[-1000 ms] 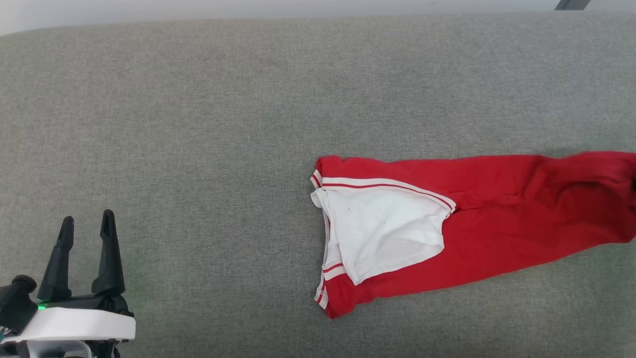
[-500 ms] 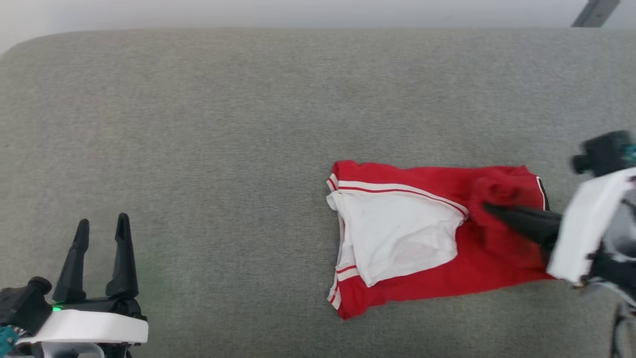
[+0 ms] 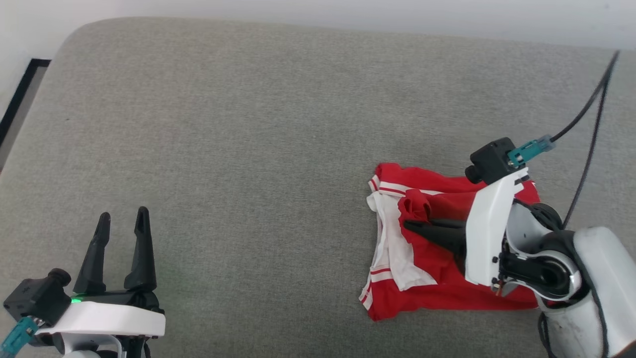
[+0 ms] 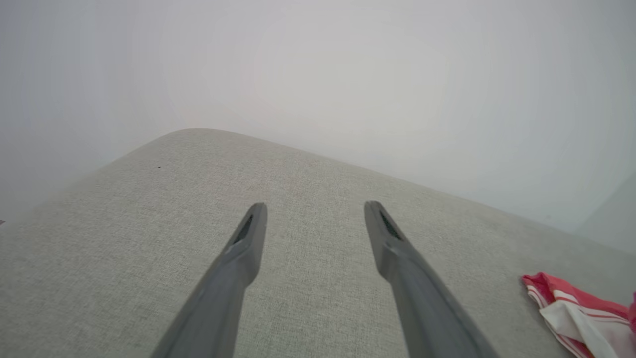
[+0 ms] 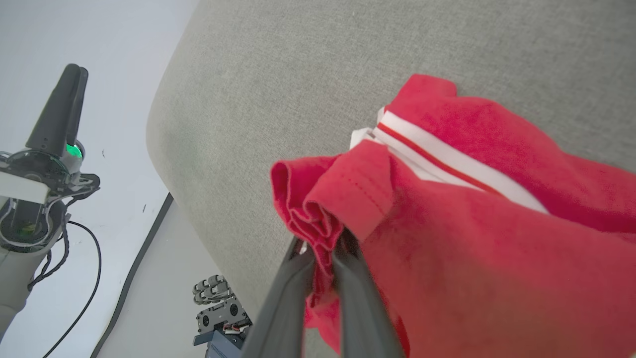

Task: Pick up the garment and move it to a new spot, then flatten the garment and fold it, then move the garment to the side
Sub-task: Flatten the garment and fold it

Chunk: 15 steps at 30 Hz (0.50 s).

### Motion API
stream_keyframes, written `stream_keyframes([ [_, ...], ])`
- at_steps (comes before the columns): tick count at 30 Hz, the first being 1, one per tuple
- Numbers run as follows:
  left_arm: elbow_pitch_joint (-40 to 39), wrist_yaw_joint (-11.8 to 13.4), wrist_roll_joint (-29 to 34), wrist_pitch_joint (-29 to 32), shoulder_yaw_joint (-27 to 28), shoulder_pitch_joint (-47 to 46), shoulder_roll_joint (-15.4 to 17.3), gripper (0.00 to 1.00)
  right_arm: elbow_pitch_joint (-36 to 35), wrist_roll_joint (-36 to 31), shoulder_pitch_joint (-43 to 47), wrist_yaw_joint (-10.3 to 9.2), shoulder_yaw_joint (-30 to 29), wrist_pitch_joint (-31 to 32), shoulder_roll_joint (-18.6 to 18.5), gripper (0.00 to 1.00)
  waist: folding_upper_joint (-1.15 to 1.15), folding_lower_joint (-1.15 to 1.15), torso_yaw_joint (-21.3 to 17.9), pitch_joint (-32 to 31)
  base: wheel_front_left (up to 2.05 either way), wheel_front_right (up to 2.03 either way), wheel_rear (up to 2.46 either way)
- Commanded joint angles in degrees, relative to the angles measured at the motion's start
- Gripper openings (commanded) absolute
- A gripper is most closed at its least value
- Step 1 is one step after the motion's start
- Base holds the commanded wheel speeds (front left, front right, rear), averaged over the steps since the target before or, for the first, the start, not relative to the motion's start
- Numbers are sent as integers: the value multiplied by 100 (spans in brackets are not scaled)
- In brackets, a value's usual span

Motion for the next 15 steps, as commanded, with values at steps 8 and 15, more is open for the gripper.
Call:
stream_keyframes([
  [8,-27,-17,-99,-28,114,33,-22,100,266,24,-290,0,450,-482,-195,100,0,0,30,-56,0,0,0],
  [15,-120,-17,-99,-28,315,147,18,100,-77,56,-120,0,312,-965,-571,100,0,0,-266,-173,0,0,0],
])
